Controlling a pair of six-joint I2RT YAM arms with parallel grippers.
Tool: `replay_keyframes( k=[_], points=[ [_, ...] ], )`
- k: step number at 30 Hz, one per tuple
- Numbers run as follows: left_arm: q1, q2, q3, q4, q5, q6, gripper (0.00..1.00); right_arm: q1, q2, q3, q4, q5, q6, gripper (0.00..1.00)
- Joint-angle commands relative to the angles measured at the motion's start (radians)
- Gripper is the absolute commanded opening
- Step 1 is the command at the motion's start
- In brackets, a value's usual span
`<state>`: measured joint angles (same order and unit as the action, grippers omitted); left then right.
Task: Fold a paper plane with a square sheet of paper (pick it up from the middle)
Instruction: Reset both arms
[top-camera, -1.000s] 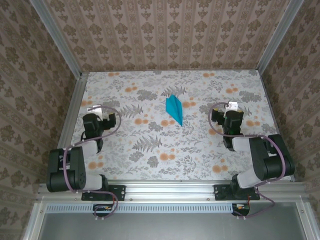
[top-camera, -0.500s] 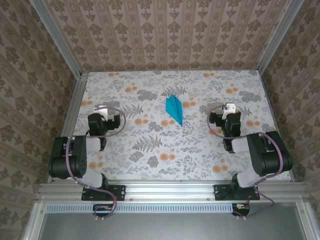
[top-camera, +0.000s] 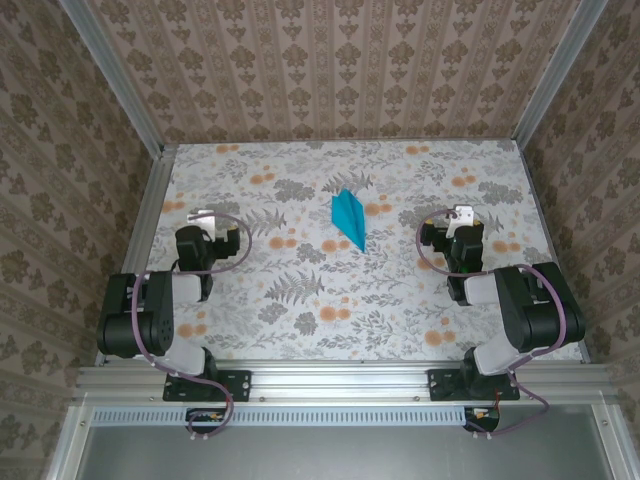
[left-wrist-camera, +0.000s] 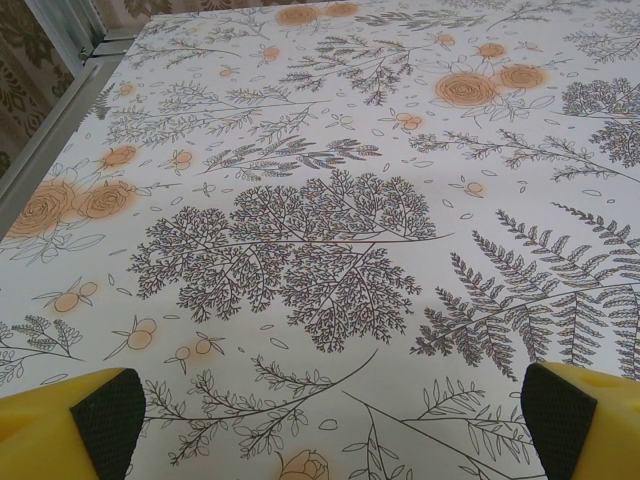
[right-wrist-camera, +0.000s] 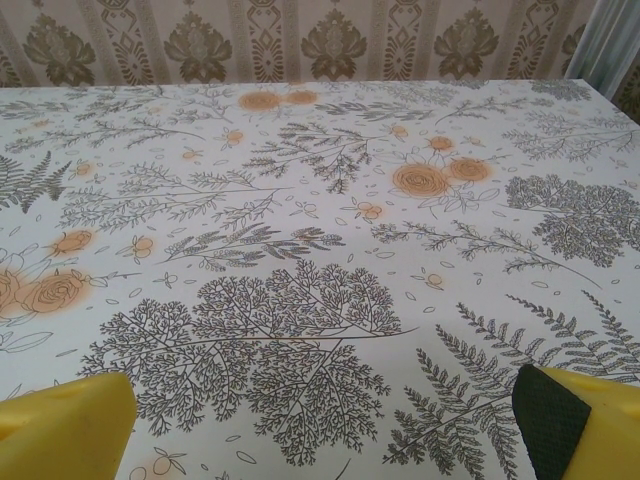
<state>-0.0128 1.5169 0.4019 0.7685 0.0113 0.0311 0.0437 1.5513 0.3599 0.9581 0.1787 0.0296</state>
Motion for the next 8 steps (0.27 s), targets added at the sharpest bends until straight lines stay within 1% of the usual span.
replay_keyframes(
  k=[1, 8],
  points=[
    [-0.003, 0.004, 0.028, 0.008, -0.006, 0.023, 1.0, -0.003, 0.003, 0.022, -0.009, -0.008, 0.013, 1.0],
    [-0.003, 0.004, 0.029, 0.006, -0.006, 0.023, 1.0, -0.003, 0.0, 0.017, -0.001, -0.01, 0.012, 1.0]
  ],
)
